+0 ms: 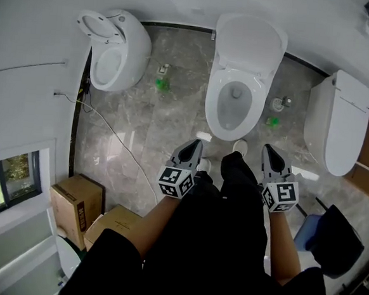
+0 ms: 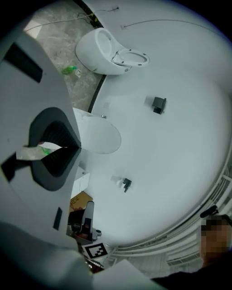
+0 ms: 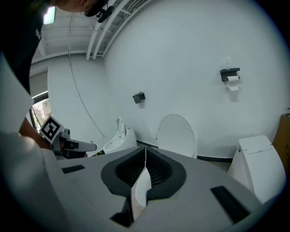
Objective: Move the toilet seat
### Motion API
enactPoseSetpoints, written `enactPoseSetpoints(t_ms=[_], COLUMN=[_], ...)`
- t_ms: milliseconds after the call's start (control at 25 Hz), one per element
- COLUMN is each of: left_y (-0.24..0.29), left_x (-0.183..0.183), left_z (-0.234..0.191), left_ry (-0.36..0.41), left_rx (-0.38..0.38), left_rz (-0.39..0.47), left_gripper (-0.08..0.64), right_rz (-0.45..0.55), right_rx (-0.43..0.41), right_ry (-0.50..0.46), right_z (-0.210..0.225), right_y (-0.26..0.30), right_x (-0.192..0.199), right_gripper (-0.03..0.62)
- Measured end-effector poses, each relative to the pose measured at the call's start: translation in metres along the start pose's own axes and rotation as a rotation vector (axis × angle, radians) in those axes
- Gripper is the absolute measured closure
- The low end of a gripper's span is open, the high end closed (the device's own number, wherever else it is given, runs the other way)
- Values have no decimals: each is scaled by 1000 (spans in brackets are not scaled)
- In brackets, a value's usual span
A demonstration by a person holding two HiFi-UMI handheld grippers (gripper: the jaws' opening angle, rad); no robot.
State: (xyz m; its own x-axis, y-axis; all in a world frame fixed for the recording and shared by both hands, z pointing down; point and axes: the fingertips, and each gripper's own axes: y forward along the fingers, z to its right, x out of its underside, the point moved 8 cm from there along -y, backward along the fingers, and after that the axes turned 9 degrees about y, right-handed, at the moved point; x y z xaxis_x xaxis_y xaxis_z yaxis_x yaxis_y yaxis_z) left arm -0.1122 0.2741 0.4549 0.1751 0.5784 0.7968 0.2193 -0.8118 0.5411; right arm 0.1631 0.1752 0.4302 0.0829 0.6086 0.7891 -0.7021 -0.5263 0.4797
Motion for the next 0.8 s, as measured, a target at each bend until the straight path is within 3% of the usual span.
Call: enactPoseSetpoints(t_ms=[200,360,800], left_y=[35,56,142], left_x=[34,62,136], left_z=[-16,-29,-82], left_ry=[-146,-158,-149], left_rx=[-71,-58,-45], left_rz=[-59,-111,-248], left_gripper=[545,545,545], right_rz=[-74,-134,-273], right_rx=[-14,-37,13], right_ry=[4,-11,38], right_z=[37,52,90], right_y=[44,75,138], right_x=[7,24,131], right_gripper=[561,560,560])
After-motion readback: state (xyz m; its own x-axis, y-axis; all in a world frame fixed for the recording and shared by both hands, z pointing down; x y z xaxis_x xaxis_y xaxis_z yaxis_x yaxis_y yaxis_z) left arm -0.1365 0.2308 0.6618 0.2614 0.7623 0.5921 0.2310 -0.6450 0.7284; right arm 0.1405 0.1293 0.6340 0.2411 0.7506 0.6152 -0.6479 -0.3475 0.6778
